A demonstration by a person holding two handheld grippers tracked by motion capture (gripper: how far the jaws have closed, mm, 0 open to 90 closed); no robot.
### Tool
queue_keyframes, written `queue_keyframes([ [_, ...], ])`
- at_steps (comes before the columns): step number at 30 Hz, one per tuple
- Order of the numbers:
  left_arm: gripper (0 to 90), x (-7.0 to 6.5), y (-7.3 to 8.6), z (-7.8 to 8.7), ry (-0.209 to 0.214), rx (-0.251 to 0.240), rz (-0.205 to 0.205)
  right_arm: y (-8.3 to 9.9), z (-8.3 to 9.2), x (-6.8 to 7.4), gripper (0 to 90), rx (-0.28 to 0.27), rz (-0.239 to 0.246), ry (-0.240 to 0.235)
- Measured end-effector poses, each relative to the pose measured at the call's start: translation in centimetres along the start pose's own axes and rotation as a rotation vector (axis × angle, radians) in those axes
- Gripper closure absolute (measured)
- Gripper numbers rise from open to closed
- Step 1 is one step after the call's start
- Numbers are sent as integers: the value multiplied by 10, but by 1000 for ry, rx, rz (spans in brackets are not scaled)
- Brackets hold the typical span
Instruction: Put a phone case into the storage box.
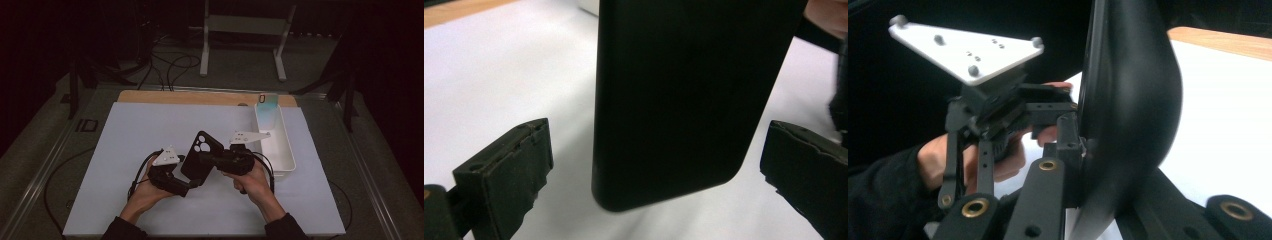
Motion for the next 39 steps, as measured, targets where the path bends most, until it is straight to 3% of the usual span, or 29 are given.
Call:
queue_keyframes([
  [3,112,-3,0,1,60,-13,-8,0,1,4,855,4,29,-52],
  [4,155,-3,0,1,60,-13,-8,0,1,4,855,4,29,-52],
  [5,155,-5,0,1,90,-16,-11,0,1,5,855,4,34,-63],
  [7,225,-6,0,1,103,-13,-10,0,0,6,856,12,43,-93],
  [15,389,-6,3,1,158,-3,-9,1,1,4,856,18,56,-130],
  [20,563,-7,5,1,180,24,-21,0,2,1,850,44,97,-109],
  [24,708,-10,7,-2,201,39,-42,-3,4,-3,741,49,112,-84],
  [29,834,-9,6,-2,177,46,-43,-6,5,-4,586,45,133,-42],
  [31,842,-9,7,-4,150,58,-54,-7,5,-5,533,26,123,-26],
  [33,846,-9,6,-4,154,39,-42,-8,4,-6,491,16,120,-12],
  [36,851,-8,4,-1,125,18,-44,-8,4,-8,403,11,97,4],
  [39,854,-7,3,2,100,-3,-41,-7,4,-10,333,16,86,52],
])
Point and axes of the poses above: each handheld gripper's, and its own axes: z roughly backward along the jaws, y roughly out of its underside, x roughly to its left, the point moved 4 cm from there along -z, roughly forward along the jaws, and after that the axes turned 4 degrees about -x, right-handed, at the moved point
